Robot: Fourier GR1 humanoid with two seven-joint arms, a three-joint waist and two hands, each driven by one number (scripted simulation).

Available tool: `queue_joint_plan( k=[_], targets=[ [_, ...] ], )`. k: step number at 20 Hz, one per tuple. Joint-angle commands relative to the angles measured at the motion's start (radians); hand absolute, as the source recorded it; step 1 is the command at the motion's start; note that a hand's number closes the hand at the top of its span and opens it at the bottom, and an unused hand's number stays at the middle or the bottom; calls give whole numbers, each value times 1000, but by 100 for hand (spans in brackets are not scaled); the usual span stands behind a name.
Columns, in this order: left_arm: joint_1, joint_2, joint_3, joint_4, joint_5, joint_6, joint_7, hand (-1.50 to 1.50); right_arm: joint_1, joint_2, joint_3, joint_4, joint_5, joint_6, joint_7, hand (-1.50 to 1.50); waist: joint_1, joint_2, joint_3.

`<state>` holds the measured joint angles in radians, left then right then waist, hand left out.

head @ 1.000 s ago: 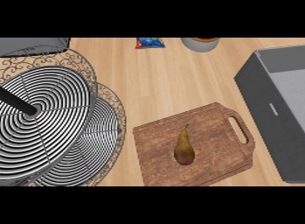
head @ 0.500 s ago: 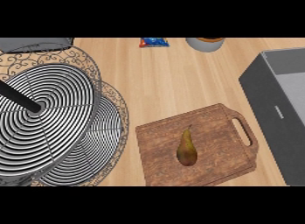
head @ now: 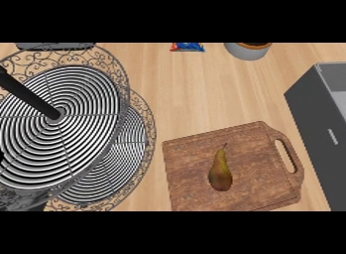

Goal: Pick the lemon from the cutting board and place it in the cardboard box

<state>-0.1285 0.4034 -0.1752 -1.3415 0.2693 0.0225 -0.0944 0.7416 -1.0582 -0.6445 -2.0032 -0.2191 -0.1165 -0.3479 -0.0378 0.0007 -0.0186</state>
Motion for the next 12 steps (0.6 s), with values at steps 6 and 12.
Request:
queue_joint_plan(
  k=[6, 12],
  targets=[
    [-130, -40, -122, -95, -107, 15, 64, 0, -129, -70, -18, 142, -51, 45, 102, 150, 47, 3, 20],
    [-162, -57, -144, -100, -113, 13, 83, 0, -197, -139, 46, 255, 35, 28, 99, 150, 66, 8, 22]
  ],
)
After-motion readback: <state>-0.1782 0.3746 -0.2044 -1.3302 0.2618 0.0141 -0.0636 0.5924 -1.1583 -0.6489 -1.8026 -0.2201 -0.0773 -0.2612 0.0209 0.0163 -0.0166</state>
